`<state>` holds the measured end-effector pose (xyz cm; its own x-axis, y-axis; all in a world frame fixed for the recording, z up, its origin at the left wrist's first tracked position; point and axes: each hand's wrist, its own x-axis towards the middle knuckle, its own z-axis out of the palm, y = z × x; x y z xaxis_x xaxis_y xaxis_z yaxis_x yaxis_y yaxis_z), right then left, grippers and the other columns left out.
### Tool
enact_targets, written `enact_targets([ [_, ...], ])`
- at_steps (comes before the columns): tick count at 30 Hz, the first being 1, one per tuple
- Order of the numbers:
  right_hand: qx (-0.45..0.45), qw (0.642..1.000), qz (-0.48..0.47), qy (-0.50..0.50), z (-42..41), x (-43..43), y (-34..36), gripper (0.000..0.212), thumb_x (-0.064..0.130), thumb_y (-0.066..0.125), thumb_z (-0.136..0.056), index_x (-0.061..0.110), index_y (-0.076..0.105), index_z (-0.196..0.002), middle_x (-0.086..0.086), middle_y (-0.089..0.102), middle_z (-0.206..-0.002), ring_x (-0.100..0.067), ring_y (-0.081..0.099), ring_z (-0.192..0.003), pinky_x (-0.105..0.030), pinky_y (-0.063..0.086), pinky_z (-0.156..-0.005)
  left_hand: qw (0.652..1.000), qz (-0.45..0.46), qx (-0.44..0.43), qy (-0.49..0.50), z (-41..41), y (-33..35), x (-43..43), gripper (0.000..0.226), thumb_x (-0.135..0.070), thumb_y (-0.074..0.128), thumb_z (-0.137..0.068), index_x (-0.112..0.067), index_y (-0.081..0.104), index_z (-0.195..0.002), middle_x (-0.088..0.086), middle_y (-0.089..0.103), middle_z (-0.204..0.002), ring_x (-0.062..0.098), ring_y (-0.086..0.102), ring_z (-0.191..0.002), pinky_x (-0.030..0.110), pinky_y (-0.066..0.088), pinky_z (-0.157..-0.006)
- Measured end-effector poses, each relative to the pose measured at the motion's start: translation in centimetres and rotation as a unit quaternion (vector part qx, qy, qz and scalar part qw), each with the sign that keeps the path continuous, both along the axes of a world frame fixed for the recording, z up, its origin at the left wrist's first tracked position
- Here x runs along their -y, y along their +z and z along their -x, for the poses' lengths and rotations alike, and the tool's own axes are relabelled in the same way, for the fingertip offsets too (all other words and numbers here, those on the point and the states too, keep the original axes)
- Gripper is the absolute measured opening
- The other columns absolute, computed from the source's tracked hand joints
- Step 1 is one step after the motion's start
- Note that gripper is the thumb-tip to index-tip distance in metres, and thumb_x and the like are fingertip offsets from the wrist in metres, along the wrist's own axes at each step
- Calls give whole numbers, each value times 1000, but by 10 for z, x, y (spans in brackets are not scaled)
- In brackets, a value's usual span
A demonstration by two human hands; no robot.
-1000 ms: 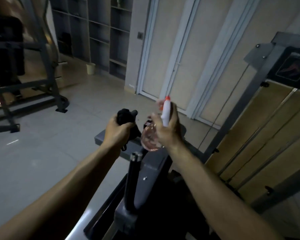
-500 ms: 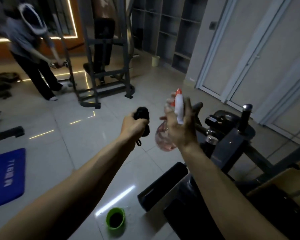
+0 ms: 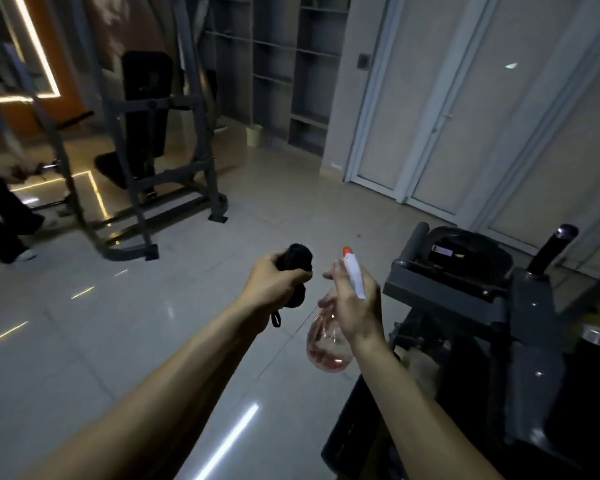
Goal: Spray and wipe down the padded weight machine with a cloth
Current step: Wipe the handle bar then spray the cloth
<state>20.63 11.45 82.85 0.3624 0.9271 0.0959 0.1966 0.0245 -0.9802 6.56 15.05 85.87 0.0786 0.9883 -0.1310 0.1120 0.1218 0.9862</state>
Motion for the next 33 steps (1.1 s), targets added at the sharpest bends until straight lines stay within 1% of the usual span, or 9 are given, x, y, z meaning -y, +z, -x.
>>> enact_targets([
  [2,-2,1000,0,-31,26,-23,6,29,46,55,-104,21,66,-100,8,72,-92,-19,73,-64,-48,61,-71,999,-4,9,-52,19,6,-33,25,-19,78,-88,-16,67,-110,5,69,-93,15,64,-79,25,51,-65],
  [5,38,996,-11,-84,38,-42,20,31,43,54,-106,18,70,-100,9,71,-91,-7,71,-67,-31,57,-63,994,-9,22,-103,25,16,-60,11,-25,77,-91,-24,66,-94,4,69,-90,13,64,-75,25,51,-66],
  [10,25,978,-50,-201,25,-85,52,28,41,60,-103,61,67,-85,1,75,-97,-29,74,-72,-47,61,-68,982,-36,63,-175,-8,38,-127,18,-34,75,-92,-18,68,-98,2,68,-85,13,63,-74,24,50,-64],
  [13,29,957,-76,-277,-4,-101,57,12,50,59,-98,57,68,-100,1,76,-99,-20,71,-91,-48,60,-85,967,-42,65,-243,-44,45,-151,21,-29,73,-94,-10,70,-102,-1,66,-77,5,63,-62,12,47,-52],
  [17,59,931,-69,-353,-49,-121,55,26,65,54,-89,44,68,-97,7,76,-99,-10,70,-96,-49,58,-88,938,-44,67,-338,-91,47,-178,14,-26,72,-95,-15,69,-104,-3,69,-82,-6,65,-56,11,46,-48],
  [23,50,866,-50,-495,-123,-129,27,29,48,60,-100,22,69,-108,11,70,-100,1,64,-94,-30,49,-86,882,-35,25,-469,-204,31,-219,15,-23,75,-92,-14,75,-105,5,78,-94,20,75,-86,33,62,-75],
  [25,48,841,-27,-538,-138,-125,15,26,47,59,-99,25,68,-109,11,70,-101,-2,66,-97,-33,52,-89,848,-20,2,-530,-240,18,-220,10,-21,75,-93,-15,75,-101,2,77,-88,18,74,-83,28,61,-71],
  [29,20,793,41,-607,-144,-99,-5,21,46,58,-102,27,66,-101,6,68,-90,-1,67,-76,-30,53,-74,792,22,-36,-609,-291,-4,-205,13,-28,77,-91,-18,73,-98,3,76,-93,19,72,-91,31,58,-78],
  [33,-11,730,110,-675,-138,-75,-31,27,49,55,-101,25,64,-94,0,71,-84,-14,70,-56,-38,57,-67,749,54,-69,-657,-324,-28,-188,9,-24,72,-95,-21,66,-100,-4,69,-91,7,63,-80,16,49,-59],
])
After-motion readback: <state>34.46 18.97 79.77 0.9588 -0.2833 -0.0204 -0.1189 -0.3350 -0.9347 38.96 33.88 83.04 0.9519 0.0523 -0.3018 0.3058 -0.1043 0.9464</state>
